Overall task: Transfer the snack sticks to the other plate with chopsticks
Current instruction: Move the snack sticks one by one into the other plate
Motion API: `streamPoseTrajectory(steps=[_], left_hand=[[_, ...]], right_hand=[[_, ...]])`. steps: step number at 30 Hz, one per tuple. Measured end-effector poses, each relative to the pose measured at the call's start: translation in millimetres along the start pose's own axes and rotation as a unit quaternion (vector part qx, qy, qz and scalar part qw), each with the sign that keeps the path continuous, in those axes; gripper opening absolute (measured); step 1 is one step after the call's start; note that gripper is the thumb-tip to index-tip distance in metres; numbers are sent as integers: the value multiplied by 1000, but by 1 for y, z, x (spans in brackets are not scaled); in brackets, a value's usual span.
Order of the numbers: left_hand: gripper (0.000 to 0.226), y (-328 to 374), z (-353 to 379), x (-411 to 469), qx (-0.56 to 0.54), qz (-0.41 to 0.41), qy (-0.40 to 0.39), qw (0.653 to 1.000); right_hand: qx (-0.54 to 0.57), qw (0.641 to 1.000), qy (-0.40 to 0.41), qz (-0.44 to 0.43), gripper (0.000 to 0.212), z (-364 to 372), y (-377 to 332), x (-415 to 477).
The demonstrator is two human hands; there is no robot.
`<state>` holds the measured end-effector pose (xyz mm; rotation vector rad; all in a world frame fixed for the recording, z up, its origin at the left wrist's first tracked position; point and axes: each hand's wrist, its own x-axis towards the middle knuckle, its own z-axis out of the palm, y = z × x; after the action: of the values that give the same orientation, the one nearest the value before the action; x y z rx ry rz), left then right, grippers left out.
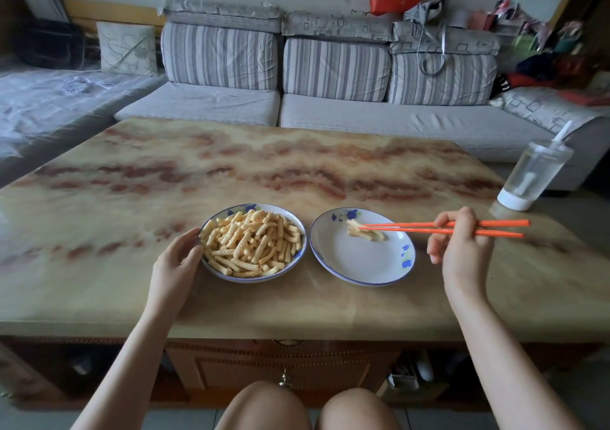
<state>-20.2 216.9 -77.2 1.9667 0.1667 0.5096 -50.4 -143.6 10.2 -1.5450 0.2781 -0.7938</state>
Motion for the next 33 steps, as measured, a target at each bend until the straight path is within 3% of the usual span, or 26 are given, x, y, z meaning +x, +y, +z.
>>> streamPoseTrajectory(steps=[15, 25, 33], left_hand=[[35, 0, 0, 0, -2, -3, 1, 1000], [36, -1, 0, 0, -2, -6, -1, 1000], [35, -1, 0, 0, -2, -4, -2, 1000]], right_hand=[[-3, 1000, 3, -15, 41, 0, 1, -5], [75, 991, -110, 12, 46, 56, -20, -30], [37, 984, -166, 45, 47, 80, -5, -43]])
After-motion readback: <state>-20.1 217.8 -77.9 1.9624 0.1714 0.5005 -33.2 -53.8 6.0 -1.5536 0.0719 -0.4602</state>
